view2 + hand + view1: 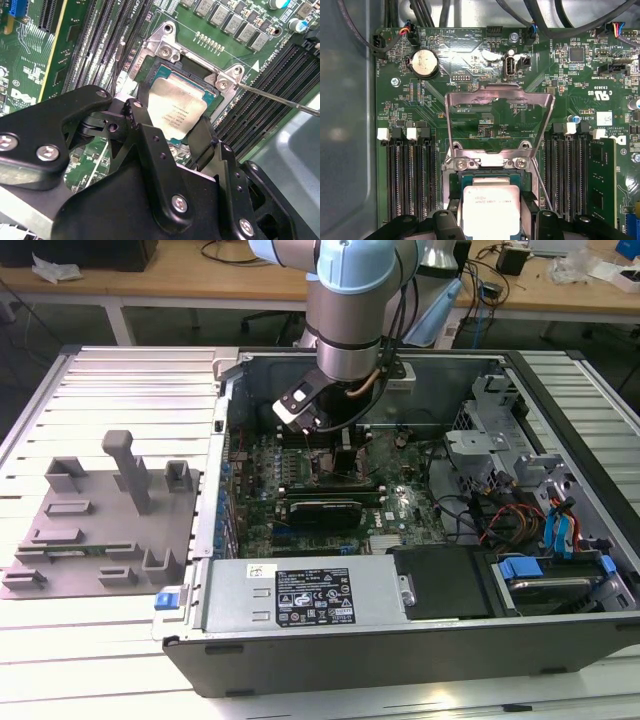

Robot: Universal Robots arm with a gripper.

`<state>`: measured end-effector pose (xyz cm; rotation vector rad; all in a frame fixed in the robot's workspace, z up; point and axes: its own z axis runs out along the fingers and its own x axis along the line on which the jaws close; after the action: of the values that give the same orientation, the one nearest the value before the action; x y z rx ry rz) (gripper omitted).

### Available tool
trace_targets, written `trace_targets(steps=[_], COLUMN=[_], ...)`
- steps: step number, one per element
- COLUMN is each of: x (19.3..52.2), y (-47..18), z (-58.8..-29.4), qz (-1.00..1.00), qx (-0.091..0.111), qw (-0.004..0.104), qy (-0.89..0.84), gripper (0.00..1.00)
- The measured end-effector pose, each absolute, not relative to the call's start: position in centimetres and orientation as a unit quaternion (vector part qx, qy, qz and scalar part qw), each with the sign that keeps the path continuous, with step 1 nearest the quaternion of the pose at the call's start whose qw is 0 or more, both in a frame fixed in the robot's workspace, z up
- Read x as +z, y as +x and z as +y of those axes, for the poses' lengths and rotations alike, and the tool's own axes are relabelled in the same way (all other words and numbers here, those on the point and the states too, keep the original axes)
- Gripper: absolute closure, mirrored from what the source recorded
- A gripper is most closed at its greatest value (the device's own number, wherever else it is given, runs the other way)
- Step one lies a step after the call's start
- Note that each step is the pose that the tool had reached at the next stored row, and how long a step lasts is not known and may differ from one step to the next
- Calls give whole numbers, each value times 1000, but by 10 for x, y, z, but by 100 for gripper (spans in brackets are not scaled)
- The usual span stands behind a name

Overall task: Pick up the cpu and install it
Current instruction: 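Place the cpu into insertion slot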

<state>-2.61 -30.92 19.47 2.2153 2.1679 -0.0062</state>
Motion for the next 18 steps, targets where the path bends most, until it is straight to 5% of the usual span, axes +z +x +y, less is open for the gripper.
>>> trace_targets(steps=[18], x=[203], y=[-26], z=[-309], qz=[699], qx=[0], qw=[19], qy=[715], gripper=[38])
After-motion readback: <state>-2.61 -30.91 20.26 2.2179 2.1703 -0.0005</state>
